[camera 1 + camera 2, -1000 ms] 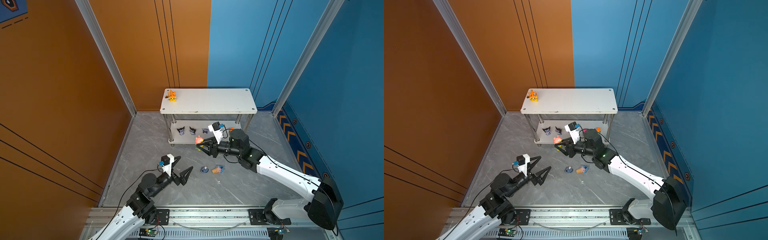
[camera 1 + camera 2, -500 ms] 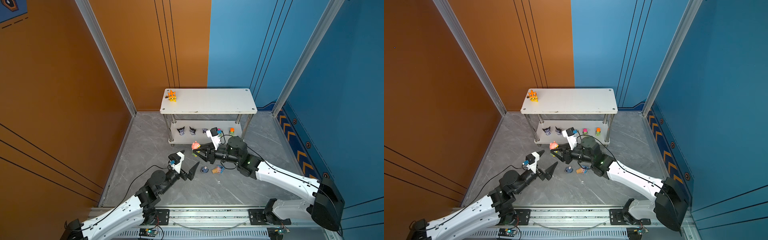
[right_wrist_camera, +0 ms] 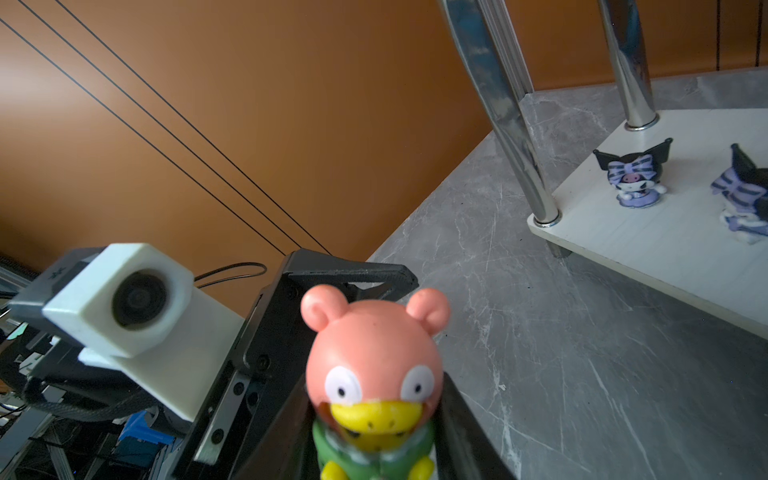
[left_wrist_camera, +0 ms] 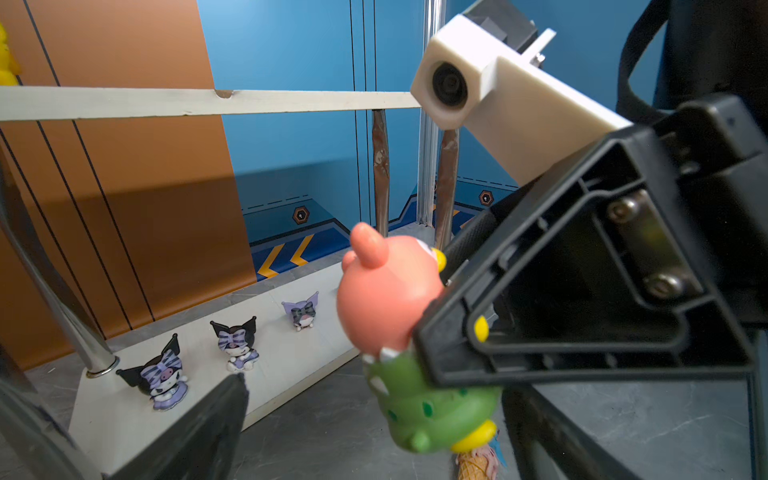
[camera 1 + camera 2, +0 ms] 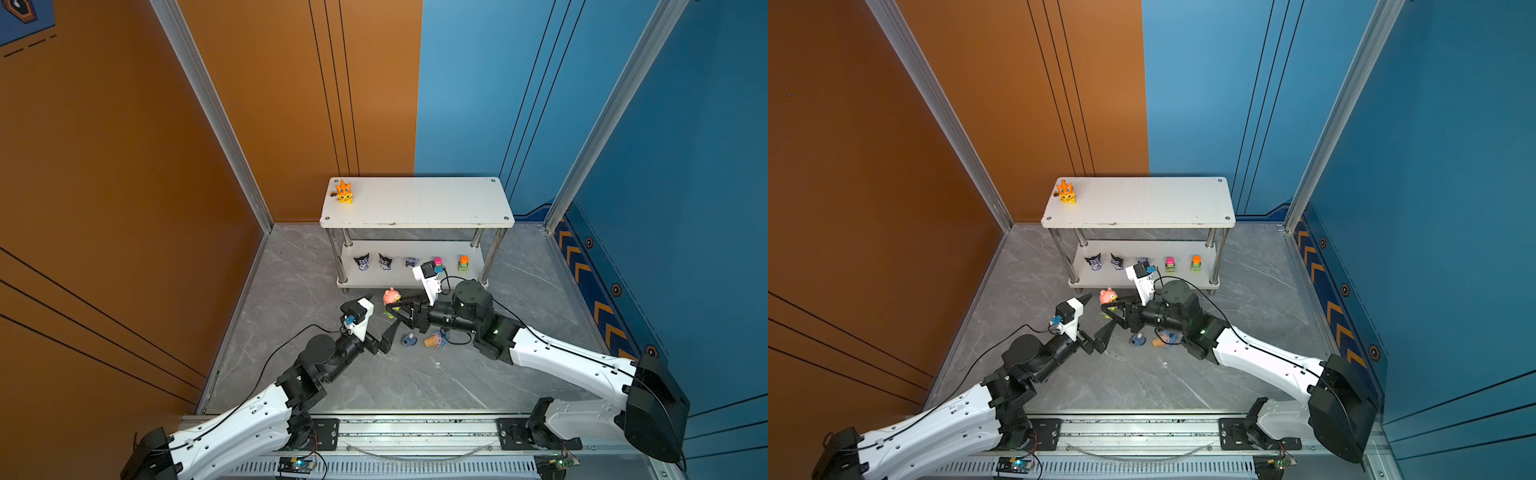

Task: Place and organize the plastic toys onto the shelf

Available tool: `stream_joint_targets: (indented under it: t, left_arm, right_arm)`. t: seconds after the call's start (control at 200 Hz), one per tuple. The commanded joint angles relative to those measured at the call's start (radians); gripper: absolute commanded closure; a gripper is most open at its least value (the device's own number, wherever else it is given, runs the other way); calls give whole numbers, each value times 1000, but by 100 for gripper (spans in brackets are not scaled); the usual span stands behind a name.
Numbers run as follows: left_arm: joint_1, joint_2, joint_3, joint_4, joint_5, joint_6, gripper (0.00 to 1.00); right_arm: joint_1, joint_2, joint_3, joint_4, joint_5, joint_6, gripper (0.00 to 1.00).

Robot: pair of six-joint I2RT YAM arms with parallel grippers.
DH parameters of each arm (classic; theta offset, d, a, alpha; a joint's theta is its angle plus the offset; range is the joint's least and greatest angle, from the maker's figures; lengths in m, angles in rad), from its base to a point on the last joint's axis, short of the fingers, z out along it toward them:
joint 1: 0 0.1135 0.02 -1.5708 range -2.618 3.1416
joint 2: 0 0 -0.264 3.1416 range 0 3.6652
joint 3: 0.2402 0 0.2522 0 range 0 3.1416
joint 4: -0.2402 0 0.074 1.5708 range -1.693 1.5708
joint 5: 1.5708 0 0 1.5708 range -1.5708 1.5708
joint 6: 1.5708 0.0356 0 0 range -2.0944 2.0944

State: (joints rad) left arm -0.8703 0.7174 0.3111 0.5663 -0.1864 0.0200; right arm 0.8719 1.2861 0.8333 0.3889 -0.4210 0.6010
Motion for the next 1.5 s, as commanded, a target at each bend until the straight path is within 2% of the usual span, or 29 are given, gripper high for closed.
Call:
stream_joint_targets:
  t: [0.0, 0.09, 0.11, 0.185, 0.35, 0.686, 0.921, 1.046, 1.281, 1.426, 1.497]
  left_arm:
    - [-4, 14, 38, 40, -8, 27, 7]
    - [-4, 23, 42, 43, -10, 29, 12]
    - [-4, 25, 45, 44, -10, 31, 18]
    - [-4, 28, 46, 46, -9, 32, 24]
    - [-4, 22, 49, 46, -3, 40, 33]
    - [-6, 43, 63, 44, 39, 50, 46]
    - [-7, 50, 70, 40, 51, 55, 46]
    - [-9, 48, 73, 29, 52, 53, 47]
    - [-9, 27, 75, -4, 44, 56, 61]
    - [-11, 27, 78, -15, 50, 56, 65]
    - [-10, 28, 83, -21, 54, 60, 65]
  right_arm:
    - [10, -29, -18, 53, 16, 15, 77]
    - [10, -31, -21, 57, 18, 20, 77]
    - [12, -31, -22, 59, 19, 22, 77]
    - [13, -25, -21, 65, 16, 26, 77]
    - [15, -12, -20, 71, 9, 31, 78]
    - [16, 17, -13, 64, -27, 45, 78]
    - [17, 38, -6, 43, -61, 47, 71]
    - [16, 37, -4, 38, -62, 44, 71]
    - [5, 5, -11, 15, -42, 31, 72]
    - [2, 7, -8, 5, -48, 29, 71]
    - [2, 10, -5, -4, -52, 29, 67]
